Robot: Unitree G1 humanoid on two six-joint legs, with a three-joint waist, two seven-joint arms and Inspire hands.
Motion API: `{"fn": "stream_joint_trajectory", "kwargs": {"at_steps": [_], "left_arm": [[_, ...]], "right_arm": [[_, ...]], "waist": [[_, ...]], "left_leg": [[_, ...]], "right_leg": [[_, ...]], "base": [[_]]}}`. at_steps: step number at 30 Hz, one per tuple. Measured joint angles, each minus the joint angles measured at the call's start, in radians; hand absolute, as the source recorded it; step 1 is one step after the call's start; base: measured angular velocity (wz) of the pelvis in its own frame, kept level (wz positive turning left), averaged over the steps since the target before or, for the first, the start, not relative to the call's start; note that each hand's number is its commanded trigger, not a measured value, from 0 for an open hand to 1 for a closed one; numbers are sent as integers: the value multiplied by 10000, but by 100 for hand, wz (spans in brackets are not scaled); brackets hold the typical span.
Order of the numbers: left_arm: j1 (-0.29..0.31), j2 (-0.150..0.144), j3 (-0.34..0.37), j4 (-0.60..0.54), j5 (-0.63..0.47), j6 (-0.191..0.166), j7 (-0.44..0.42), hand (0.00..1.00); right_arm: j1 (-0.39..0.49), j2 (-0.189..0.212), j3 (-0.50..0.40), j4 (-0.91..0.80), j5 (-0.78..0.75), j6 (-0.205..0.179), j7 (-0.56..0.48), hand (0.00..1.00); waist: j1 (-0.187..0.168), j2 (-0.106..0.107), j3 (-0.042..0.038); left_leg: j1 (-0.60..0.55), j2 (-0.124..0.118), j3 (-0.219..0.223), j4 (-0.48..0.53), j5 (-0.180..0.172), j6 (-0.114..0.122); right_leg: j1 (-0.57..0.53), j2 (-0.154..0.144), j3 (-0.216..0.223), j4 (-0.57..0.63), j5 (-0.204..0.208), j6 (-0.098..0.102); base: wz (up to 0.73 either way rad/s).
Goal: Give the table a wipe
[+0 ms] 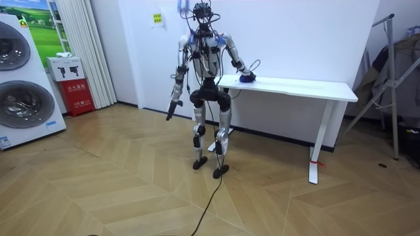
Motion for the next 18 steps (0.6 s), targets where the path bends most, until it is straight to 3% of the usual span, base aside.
{"fn": "stream_joint_trajectory", "kwargs": {"at_steps": [1, 2, 5, 7, 12, 15, 17, 18], "left_arm": [[-3, 5, 288, 0, 119, -4, -1, 0], [-6, 53, 496, 11, 147, -15, -14, 0], [14, 315, 917, 28, 204, -26, -79, 0], [-58, 339, 1116, 14, 227, -44, -88, 0], [-204, 297, 1025, 8, 192, -145, -66, 0], [-381, 276, 260, 14, -55, -155, -38, 0], [-448, 187, -109, 59, -73, -177, -37, 0], [-521, 172, -202, 142, -76, -200, -36, 0]], "right_arm": [[302, -51, -527, 281, 317, -142, -104, 100], [401, -171, -945, 763, 663, -314, -132, 100], [744, -541, -1915, 1876, 779, -606, -195, 100], [1069, -795, -2356, 2033, 782, -610, -280, 100], [1654, -1001, -2580, 2033, 898, -575, -628, 100], [1245, -974, -2057, 1862, 963, -16, -823, 100], [592, -924, -1176, 1640, 532, 738, -834, 100], [404, -876, -918, 1551, 386, 914, -811, 100]], "waist": [[-73, -72, -133], [-74, -103, -153], [-287, -132, -172], [-383, -122, -188], [-613, -115, -236], [-475, -19, -219], [-67, 47, -193], [5, 51, -188]], "left_leg": [[18, 5, 81, -32, 12, 20], [164, -4, 170, -54, 7, 34], [533, -21, 247, -118, -108, 200], [565, -51, 298, -174, -140, 250], [645, -114, 344, -36, -232, 333], [649, -88, 552, 16, -255, 333], [610, 23, 1043, -19, -254, 304], [578, 41, 1118, -28, -244, 287]], "right_leg": [[38, -46, 79, 11, -14, 24], [155, -64, 241, 12, -14, 24], [493, -86, 283, 21, -16, 28], [526, -126, 332, 52, -15, 33], [642, -174, 268, 29, 4, 86], [595, -174, 423, 42, 2, 111], [431, -150, 701, 43, -18, 149], [366, -148, 702, 47, -22, 155]], "base": [[28], [12], [-2], [-15], [-9], [-27], [-68], [-54]]}}
